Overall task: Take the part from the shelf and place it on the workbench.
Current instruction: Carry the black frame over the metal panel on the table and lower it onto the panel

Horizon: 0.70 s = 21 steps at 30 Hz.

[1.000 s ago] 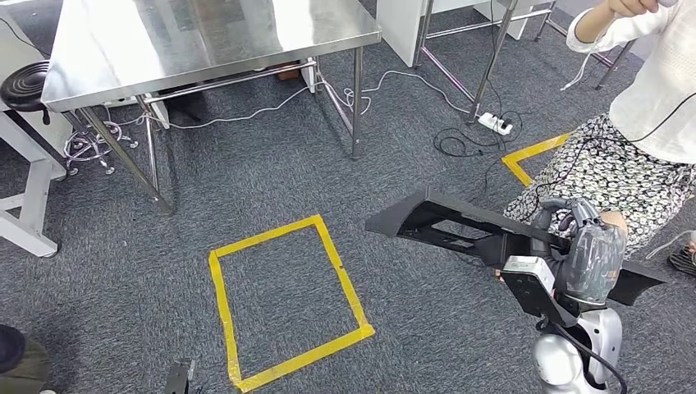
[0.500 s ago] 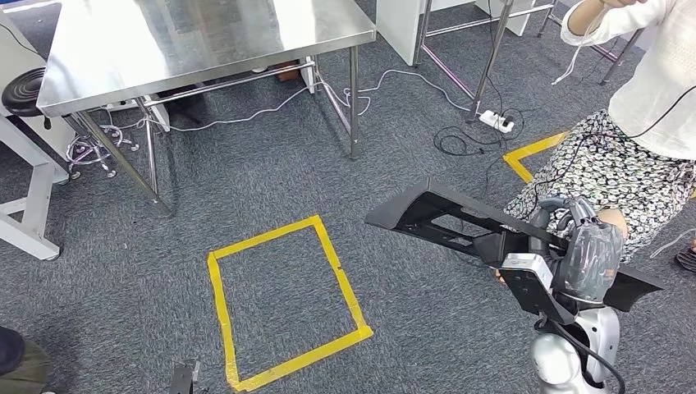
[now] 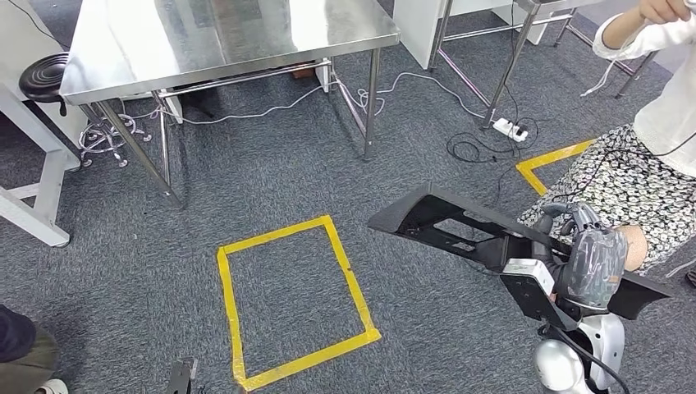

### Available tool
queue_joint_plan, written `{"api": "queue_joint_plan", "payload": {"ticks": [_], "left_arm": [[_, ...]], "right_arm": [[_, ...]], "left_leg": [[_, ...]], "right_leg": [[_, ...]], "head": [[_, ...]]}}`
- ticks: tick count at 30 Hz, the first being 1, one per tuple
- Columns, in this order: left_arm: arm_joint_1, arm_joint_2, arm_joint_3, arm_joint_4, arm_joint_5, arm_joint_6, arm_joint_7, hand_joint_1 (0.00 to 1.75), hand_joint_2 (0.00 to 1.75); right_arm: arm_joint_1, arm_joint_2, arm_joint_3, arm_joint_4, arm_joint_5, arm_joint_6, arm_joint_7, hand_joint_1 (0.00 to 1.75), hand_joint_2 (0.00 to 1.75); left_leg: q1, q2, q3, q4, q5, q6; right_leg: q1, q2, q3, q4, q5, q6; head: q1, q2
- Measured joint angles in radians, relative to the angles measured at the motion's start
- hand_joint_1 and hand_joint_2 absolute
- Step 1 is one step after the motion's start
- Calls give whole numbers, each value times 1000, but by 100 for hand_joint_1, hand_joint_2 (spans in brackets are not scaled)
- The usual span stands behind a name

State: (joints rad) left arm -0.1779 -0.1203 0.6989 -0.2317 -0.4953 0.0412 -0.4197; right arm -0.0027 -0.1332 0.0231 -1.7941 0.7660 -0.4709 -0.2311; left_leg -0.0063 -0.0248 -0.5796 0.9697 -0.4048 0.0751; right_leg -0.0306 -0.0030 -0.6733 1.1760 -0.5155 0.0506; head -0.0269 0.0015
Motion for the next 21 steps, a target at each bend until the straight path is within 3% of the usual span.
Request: {"api": "queue_joint_plan", "payload": {"ticks": [1,3,6,8,11,12,13,14,17,19,21], "left_arm": [[0,-1,0,0,-1,0,0,0,175],[0,-1,0,0,-2,-1,0,0,175],[2,0,0,0,-2,-1,1,0,175],[2,1,0,0,-2,0,1,0,175],[2,1,0,0,-3,0,1,0,175],[3,1,0,0,-3,0,1,0,175],[3,1,0,0,-3,0,1,0,175],[3,1,0,0,-3,0,1,0,175],[0,4,0,0,-3,-1,1,0,175],[-3,7,0,0,-3,-1,0,0,175],[-3,8,0,0,-3,-1,1,0,175]], "right_arm": [[-1,-1,-1,0,0,0,0,175,175],[-1,-3,-3,-1,0,0,1,175,175],[1,-3,-3,-2,0,1,1,175,175],[0,-3,-3,-2,0,1,1,175,175],[0,-3,-3,-2,1,1,1,175,175],[1,-3,-3,-2,1,1,1,175,175],[1,-3,-3,-2,1,1,1,175,175],[1,-3,-3,-2,1,2,1,175,175],[-2,-3,-3,-2,1,2,1,175,175],[-4,-3,-3,-2,2,3,1,175,175],[-6,-1,-3,-2,3,6,1,175,175]], "left_leg": [[-1,-5,-3,8,-4,-6],[-6,-12,-11,27,-17,-19],[-4,-13,-18,41,-26,-30],[3,-1,-31,78,-51,-41],[14,16,-114,254,-143,-59],[17,18,-141,306,-160,-62],[19,20,-155,328,-159,-63],[20,21,-150,310,-138,-62],[14,35,-58,115,-40,-42],[4,44,-27,50,-24,-30],[-2,38,-24,41,-24,-20]], "right_leg": [[-3,2,36,-75,27,7],[-5,6,86,-169,59,2],[-4,4,95,-177,65,-20],[-9,2,98,-179,67,-31],[-8,-2,101,-179,65,-40],[-6,-3,101,-179,64,-40],[-5,-4,102,-179,63,-41],[-5,-6,103,-179,62,-41],[-1,-10,109,-180,59,-40],[2,-14,110,-182,57,-35],[3,-21,113,-189,58,-24]], "head": [[1,0],[1,0],[-1,0],[-3,0],[-6,0],[-6,0],[-6,0],[-6,0],[-6,0],[-6,0],[-6,0]]}}
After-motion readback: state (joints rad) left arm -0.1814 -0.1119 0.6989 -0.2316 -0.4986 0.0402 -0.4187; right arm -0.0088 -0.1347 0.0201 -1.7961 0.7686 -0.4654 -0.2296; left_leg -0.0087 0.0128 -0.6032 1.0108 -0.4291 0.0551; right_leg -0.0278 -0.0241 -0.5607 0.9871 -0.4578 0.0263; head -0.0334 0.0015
